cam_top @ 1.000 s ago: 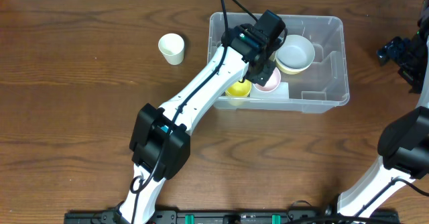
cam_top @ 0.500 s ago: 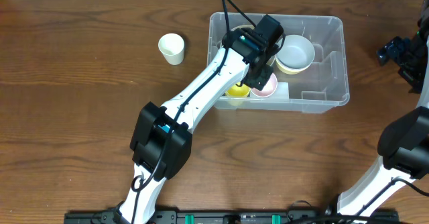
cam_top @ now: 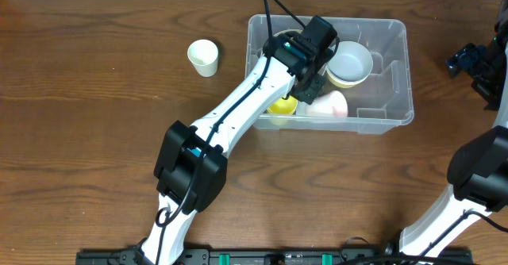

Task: Pack container
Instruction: 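Lower the pink cup into the container's right side and release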

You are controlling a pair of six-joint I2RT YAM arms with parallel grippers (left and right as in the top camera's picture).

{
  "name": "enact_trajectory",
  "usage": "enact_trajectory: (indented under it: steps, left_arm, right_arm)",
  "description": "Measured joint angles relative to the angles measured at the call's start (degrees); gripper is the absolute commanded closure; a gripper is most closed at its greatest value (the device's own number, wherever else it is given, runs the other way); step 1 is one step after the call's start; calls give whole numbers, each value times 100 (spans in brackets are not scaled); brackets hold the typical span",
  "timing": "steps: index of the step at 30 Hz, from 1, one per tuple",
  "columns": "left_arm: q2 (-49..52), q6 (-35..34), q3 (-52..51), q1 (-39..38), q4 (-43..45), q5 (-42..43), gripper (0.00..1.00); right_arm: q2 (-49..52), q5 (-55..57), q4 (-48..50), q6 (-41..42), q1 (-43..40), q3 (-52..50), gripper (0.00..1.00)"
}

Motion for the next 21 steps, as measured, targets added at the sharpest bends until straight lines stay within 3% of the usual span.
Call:
enact_trajectory:
  steps: [9, 12, 13, 21]
  left_arm:
    - [0, 66, 0, 87, 24, 0, 92]
    - [0, 116, 0, 138, 109, -2, 83]
    - [0, 136, 0, 149, 129, 0, 76]
    - [46, 686, 376, 74, -116, -2, 56]
  right_arm:
    - [0, 0, 0, 0, 0, 0, 1]
    - [0, 0, 0, 0, 0, 0, 1]
    - [0, 0, 0, 0, 0, 0, 1]
    - [0, 0, 0, 0, 0, 0, 1]
